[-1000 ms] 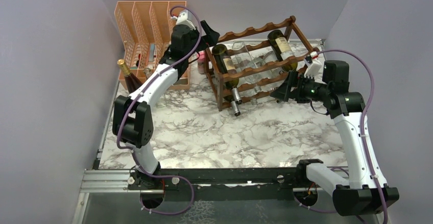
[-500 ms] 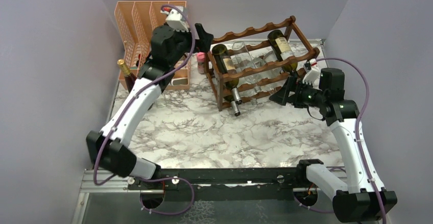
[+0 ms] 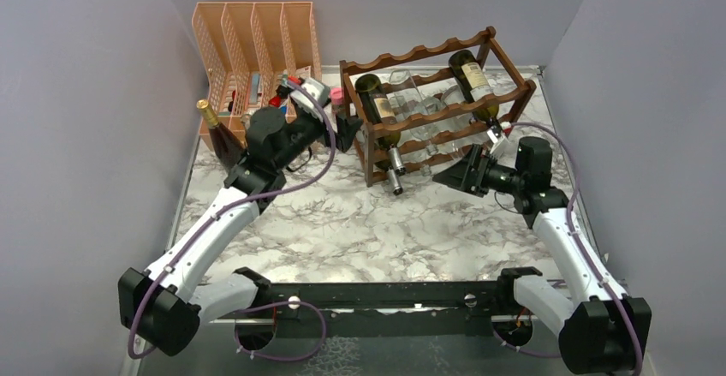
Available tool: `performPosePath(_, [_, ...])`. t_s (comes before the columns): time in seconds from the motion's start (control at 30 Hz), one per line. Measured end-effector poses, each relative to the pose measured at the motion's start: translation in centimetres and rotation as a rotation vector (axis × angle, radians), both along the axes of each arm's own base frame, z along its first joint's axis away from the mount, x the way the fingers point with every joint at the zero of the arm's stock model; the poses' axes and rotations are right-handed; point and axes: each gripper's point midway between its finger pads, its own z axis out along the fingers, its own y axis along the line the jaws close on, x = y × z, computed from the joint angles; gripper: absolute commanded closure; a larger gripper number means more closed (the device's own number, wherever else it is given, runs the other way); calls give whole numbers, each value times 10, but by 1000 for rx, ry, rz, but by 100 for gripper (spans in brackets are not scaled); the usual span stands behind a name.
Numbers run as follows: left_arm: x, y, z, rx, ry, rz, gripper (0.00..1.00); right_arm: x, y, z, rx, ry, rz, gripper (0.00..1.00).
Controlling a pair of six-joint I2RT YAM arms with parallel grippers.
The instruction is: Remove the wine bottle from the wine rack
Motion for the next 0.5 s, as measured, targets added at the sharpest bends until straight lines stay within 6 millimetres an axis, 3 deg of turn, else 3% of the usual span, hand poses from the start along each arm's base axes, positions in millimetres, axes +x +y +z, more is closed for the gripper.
performPosePath(0.07, [-13,-5,-31,37,15,-29,3,-2,6,-6,27,18,13,4])
performPosePath(0.17, [-36,-8,-52,65,-10,-64,3,-5,22,-10,54,17,53,5])
performPosePath(0.33, [-62,-7,-34,45,-156,-55,1,-8,44,-20,83,26,88,4])
performPosePath(0.5, [-53,18,-22,7,-217,110,1,2,55,-28,83,13,48,5])
